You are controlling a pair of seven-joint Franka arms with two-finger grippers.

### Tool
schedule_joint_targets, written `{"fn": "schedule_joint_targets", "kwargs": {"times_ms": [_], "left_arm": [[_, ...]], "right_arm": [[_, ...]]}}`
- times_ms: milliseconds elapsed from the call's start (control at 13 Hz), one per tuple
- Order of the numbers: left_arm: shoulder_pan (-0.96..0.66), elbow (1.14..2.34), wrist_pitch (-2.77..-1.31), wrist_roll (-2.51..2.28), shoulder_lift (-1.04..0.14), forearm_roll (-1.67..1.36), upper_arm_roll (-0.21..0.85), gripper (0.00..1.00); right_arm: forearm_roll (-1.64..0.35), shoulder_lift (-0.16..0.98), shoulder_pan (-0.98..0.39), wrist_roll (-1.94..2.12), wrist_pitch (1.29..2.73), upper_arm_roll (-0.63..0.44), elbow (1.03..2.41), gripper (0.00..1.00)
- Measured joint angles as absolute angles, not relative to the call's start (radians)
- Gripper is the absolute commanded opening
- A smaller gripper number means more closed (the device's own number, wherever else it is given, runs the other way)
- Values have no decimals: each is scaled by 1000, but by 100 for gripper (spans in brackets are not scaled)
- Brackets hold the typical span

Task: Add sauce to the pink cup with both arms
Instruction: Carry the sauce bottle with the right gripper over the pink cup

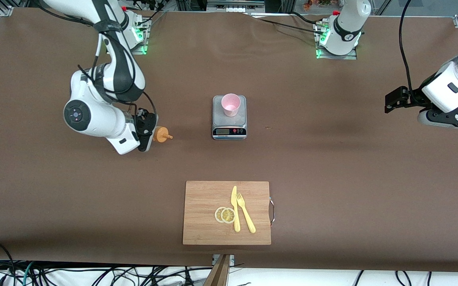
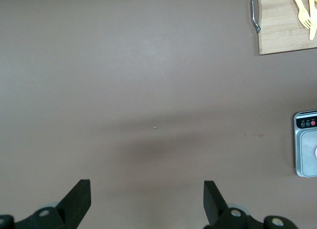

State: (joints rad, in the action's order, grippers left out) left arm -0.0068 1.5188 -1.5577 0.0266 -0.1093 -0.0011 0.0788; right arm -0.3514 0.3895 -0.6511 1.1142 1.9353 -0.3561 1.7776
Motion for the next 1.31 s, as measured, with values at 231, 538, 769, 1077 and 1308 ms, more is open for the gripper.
{"fn": "schedule_joint_targets", "kwargs": {"times_ms": [231, 538, 769, 1077, 1308], "left_arm": [[0, 1519, -1556, 27, -110, -1, 74, 100], [-1, 1519, -1556, 27, -111, -1, 76, 100], [-3, 1518, -1555, 27, -111, -1, 78, 100], [-3, 1514, -1555, 28, -111, -1, 78, 100], [-3, 1514, -1555, 28, -111, -1, 78, 100]], "right_arm": [[-348, 364, -653, 1102, 1928, -358, 1740, 24], [-327, 312, -661, 1058, 1865, -312, 1727, 24], [-257, 283, -667, 1016, 1834, -246, 1727, 24], [-154, 263, -676, 896, 1810, -119, 1729, 24], [-123, 266, -688, 867, 1807, -87, 1743, 24]]}}
